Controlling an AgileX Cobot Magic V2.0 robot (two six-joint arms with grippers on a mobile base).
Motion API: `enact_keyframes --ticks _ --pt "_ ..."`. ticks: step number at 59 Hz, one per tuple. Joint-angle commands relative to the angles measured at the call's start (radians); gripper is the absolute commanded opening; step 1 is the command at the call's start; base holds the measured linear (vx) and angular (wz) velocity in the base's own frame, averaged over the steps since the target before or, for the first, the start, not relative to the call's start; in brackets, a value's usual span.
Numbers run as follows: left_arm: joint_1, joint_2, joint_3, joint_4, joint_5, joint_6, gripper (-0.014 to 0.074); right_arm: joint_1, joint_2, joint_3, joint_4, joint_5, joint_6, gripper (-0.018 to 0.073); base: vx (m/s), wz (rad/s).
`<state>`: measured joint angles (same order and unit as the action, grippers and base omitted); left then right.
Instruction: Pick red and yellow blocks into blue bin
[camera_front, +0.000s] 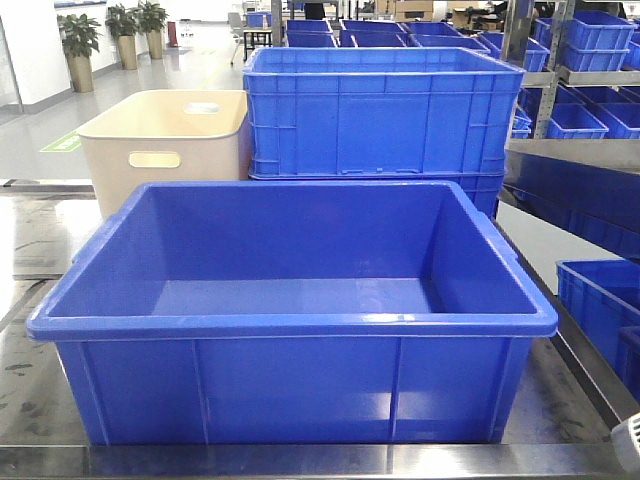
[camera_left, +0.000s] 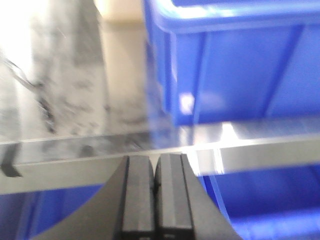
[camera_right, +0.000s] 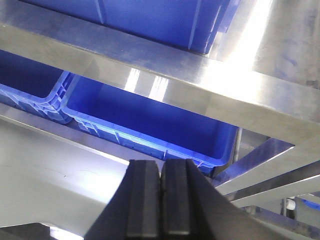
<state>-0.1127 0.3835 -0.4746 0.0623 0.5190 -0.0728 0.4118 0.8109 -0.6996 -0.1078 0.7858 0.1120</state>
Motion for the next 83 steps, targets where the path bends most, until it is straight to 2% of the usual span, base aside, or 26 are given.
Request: enact_keyframes --ticks 1,12,25,33,83 --pt "0.022 -0.095 0.085 0.002 -0.179 -0.009 -0.0006 -0.003 -0.002 -0.03 -0.016 -0.058 -0.004 -0.0013 0.0 0.0" --pt "0.094 -0.267 0.314 -0.035 -0.378 -0.017 -0.0006 -0.003 -0.002 -0.03 -0.016 -0.058 -0.004 -0.0013 0.0 0.0" --pt "0.143 -0.418 0.485 -0.052 -0.572 -0.019 -0.0006 -0.003 -0.002 -0.03 -0.016 -0.058 -0.004 -0.0011 0.0 0.0" --pt "0.155 -0.413 0.482 -0.076 -0.558 -0.037 -0.0006 -0.003 -0.002 -0.03 -0.016 -0.054 -0.004 -0.0011 0.0 0.0" --pt "0.143 -0.412 0.483 -0.076 -0.559 -0.038 -0.0006 -0.003 -0.002 -0.03 -0.016 -0.036 -0.004 -0.0011 0.0 0.0"
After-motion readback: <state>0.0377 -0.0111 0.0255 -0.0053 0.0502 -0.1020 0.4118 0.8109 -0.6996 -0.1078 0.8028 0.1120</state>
